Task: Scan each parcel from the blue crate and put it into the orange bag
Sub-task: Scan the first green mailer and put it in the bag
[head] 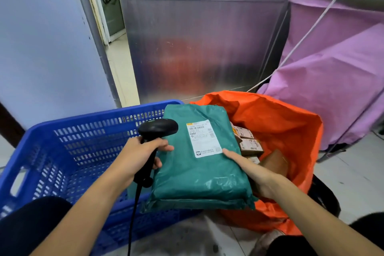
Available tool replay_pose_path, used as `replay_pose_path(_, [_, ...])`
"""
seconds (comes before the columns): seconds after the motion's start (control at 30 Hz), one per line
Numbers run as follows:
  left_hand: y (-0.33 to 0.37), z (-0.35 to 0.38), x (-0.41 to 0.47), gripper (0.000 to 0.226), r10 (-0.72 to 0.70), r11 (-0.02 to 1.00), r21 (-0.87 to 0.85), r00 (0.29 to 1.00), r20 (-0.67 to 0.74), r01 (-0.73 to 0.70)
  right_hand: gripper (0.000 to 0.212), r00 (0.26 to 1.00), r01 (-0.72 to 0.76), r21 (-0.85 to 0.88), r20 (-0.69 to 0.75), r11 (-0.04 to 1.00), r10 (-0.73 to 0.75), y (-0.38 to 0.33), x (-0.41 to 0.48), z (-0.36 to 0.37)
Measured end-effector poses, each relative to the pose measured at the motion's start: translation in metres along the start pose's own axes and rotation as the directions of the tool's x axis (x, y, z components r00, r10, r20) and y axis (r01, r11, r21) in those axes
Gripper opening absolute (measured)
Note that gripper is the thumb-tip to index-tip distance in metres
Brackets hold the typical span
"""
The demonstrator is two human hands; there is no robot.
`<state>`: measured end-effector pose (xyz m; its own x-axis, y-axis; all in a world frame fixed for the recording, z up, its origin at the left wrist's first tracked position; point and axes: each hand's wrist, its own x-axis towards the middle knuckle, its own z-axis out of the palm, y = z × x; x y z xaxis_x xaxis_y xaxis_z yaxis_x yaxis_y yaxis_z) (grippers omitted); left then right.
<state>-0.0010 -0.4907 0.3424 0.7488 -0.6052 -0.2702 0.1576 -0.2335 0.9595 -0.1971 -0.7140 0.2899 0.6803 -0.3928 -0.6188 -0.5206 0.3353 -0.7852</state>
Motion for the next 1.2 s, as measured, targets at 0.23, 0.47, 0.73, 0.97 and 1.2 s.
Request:
replay_pose_path(0.23, [0.026,-0.006,-0.005,0.022,0.022,0.999,0.029,0.996,0.092,-0.025,0.046,0.995,0.086,0.141,0.044,0.986,-0.093,-0.001,0.014,0.017])
replay_pose_path(0.47, [0.028,-0.002,-0.006,0.022,-0.038,0.989,-0.139,0.996,0.08,0.049,0.101,0.98,0.195,0.197,-0.083,0.961,-0.182,0.022,0.042,0.035])
replay_pose_path(0.73, [0.026,-0.002,-0.006,0.024,-0.02,0.974,-0.223,0.998,0.055,0.032,0.099,0.943,0.322,0.182,-0.145,0.929,-0.298,0.018,0.035,0.045])
replay_pose_path(0.97, [0.026,-0.006,-0.004,0.019,-0.015,0.973,-0.227,0.996,0.089,0.035,0.101,0.911,0.399,0.103,-0.156,0.911,-0.382,0.009,0.023,0.053])
replay_pose_path(1.2, [0.028,-0.009,-0.004,0.021,0.01,0.964,-0.264,0.993,0.114,0.021,0.109,0.868,0.476,0.028,-0.172,0.879,-0.465,0.009,0.017,0.056])
